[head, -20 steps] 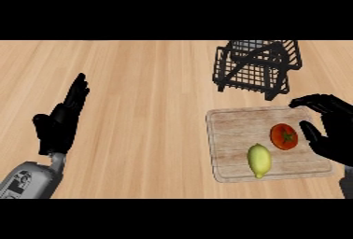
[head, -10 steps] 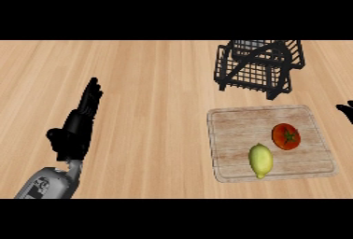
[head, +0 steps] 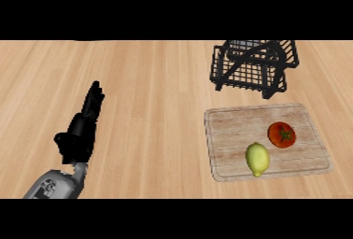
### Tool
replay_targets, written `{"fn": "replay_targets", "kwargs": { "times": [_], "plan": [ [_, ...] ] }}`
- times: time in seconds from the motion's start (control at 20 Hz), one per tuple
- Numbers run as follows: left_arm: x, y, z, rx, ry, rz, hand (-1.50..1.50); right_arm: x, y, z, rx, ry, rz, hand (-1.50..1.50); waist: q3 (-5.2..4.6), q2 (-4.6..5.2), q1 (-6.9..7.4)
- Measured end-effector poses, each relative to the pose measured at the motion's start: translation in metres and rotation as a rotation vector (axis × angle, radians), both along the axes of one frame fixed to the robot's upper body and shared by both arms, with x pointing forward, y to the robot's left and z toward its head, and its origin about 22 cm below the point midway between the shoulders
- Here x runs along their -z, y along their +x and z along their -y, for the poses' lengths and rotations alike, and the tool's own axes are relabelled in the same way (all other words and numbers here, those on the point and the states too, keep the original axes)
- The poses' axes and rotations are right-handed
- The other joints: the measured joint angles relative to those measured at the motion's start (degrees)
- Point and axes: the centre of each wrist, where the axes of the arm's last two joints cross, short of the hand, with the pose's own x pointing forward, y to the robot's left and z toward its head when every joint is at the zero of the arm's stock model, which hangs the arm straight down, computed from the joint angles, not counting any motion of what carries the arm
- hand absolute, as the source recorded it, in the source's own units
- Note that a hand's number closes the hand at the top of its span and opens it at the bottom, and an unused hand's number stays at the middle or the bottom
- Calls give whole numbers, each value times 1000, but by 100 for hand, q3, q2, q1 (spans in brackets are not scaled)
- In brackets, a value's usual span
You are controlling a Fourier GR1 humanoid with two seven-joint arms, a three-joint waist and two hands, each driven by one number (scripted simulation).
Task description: Pick the tomato from the cutting board and place it in the tiered basket
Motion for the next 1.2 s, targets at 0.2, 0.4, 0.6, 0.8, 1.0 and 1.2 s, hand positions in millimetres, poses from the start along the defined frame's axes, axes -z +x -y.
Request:
{"fn": "replay_targets", "kwargs": {
  "times": [0.2, 0.4, 0.6, 0.8, 1.0, 1.2],
  "plan": [
    [0, -2, 0, -3, 1, -2, 0, -52, -5, -12, 32, -336, 71, -150, -4, -30, -41],
    [-1, -2, 3, -2, 1, -1, 0, -69, -11, -40, 44, -610, 140, -150, -10, -25, -23],
    [-1, -2, 6, -1, 1, 6, 0, -62, -24, -70, 38, -789, 158, -150, -19, -14, 11],
    [2, -3, 5, 8, -3, 6, 0, -51, -41, -95, 42, -884, 147, -150, -22, -3, 61],
    [-2, -2, 6, 19, 4, 6, 0, -47, -51, -113, 47, -936, 139, -150, -22, 6, 113],
    [-3, 3, 7, 26, 3, 6, 0, -43, -51, -128, 45, -989, 117, -150, -23, 16, 146]
  ]
}}
